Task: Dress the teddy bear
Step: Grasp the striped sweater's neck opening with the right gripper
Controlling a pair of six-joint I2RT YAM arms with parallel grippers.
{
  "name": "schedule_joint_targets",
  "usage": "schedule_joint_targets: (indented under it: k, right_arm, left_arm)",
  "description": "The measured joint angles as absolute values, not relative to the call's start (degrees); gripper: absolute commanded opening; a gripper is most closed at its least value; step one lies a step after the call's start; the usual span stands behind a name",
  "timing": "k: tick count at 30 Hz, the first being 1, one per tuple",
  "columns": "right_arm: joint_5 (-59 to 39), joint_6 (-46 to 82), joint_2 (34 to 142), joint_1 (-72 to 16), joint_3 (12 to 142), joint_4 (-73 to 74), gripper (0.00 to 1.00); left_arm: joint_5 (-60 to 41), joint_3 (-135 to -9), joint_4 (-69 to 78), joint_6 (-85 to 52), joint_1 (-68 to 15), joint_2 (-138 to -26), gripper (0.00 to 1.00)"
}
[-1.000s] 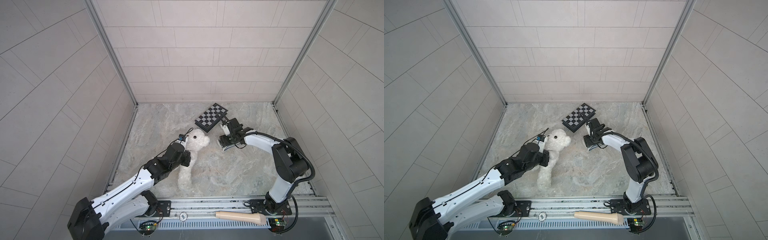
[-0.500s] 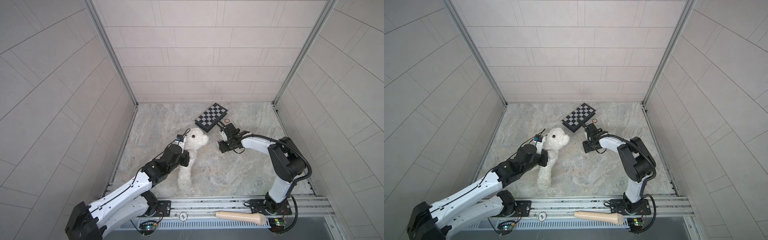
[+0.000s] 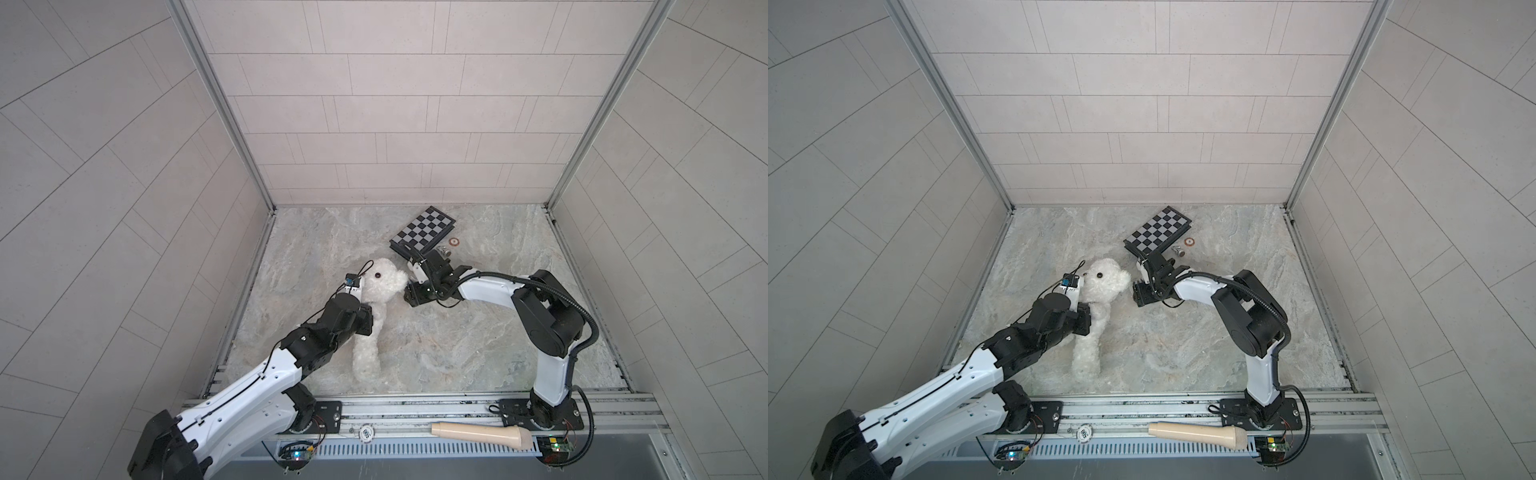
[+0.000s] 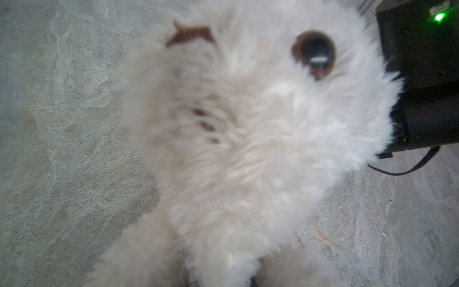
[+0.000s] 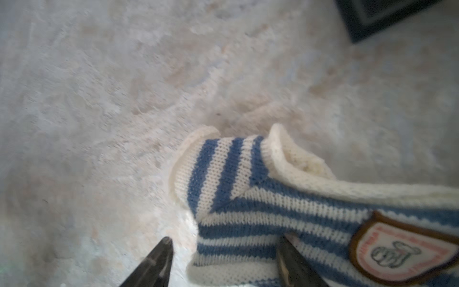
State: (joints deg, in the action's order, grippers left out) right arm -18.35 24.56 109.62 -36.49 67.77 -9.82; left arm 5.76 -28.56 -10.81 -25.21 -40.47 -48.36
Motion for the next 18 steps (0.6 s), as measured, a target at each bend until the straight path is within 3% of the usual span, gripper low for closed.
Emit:
schedule_joint_targets:
  k: [18]
  right_arm:
    - [-15.0,15.1,107.7,-29.6,75.1,-23.9,0.75]
  left_arm:
    - [3.9,-27.1,-9.6,-26.2,-40.5,-48.2,0.09]
